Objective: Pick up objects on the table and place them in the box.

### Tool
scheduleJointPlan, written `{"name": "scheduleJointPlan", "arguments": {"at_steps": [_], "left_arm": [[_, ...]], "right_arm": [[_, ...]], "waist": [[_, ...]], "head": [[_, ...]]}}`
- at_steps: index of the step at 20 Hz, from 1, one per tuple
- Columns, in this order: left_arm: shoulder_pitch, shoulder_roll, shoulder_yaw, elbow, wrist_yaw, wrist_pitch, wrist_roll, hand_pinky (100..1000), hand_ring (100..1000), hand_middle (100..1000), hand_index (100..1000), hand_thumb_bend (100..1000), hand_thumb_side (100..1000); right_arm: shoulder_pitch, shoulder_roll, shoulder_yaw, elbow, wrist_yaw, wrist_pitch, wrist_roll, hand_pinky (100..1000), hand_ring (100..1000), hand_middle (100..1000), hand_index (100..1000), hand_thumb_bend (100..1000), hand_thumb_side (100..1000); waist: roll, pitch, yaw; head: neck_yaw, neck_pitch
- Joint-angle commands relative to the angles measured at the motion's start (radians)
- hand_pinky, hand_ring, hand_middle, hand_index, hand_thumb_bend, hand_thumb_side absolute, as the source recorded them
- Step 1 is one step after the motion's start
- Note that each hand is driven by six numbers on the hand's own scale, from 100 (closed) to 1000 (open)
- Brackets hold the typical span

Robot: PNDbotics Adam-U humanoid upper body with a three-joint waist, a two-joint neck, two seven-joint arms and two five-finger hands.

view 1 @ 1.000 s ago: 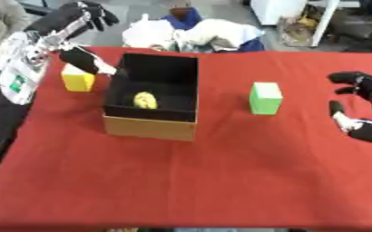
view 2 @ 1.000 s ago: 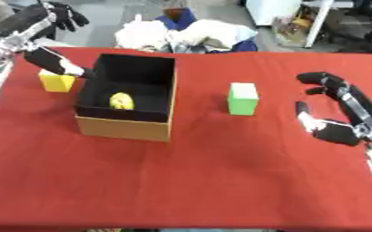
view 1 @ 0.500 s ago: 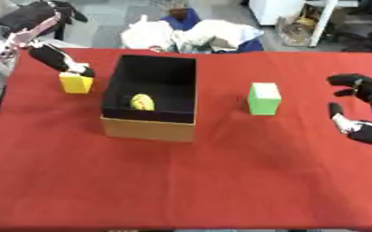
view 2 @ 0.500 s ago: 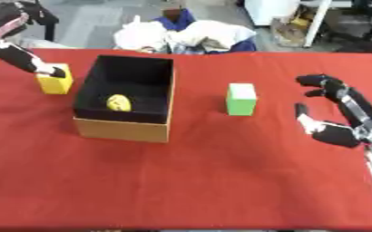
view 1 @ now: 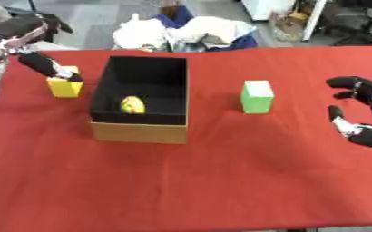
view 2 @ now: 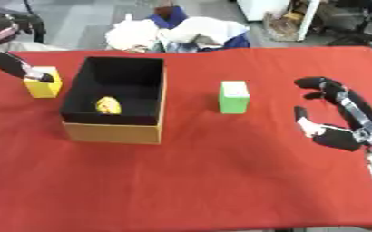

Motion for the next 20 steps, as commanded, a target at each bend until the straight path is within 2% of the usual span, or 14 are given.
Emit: {"name": "scheduleJointPlan", "arguments": {"at_steps": [1,7,11,12,14,20], "left_arm": [[-0.03,0.062,0.032,0.032,-0.02,0.0,0.008,797,804,785,849,850,481],[-0.027,0.113,0.055,0.069,-0.033,0.007,-0.003,799,799,774,844,832,454],[-0.021,0.137,0.063,0.084,-0.047,0.018,-0.015,797,792,764,837,782,365],[-0.02,0.141,0.067,0.085,-0.051,0.025,-0.011,787,781,753,829,746,301],[-0.016,0.143,0.072,0.089,-0.058,0.042,0.01,777,771,744,820,724,245],[-0.007,0.134,0.076,0.111,-0.093,0.082,0.074,765,761,734,808,683,192]], "right_arm": [[-0.019,-0.033,-0.003,-0.014,-0.009,-0.003,0.004,789,885,828,892,100,312],[-0.021,-0.043,-0.009,-0.013,-0.006,-0.005,-0.002,788,885,828,892,100,326],[-0.022,-0.048,-0.011,-0.012,-0.003,-0.007,-0.008,788,884,827,891,100,339],[-0.023,-0.048,-0.012,-0.012,-0.002,-0.008,-0.009,788,884,827,891,100,342],[-0.025,-0.048,-0.012,-0.012,-0.002,-0.009,-0.01,788,884,827,891,100,347],[-0.032,-0.047,-0.01,-0.012,-0.002,-0.012,-0.01,788,884,826,891,100,356]], "waist": [[0.004,-0.003,-0.013],[0.013,0.027,-0.051],[0.017,0.046,-0.065],[0.018,0.051,-0.067],[0.019,0.058,-0.071],[0.018,0.078,-0.081]], "head": [[0.007,-0.022],[0.012,-0.039],[0.01,-0.042],[0.01,-0.042],[0.01,-0.045],[0.012,-0.052]]}}
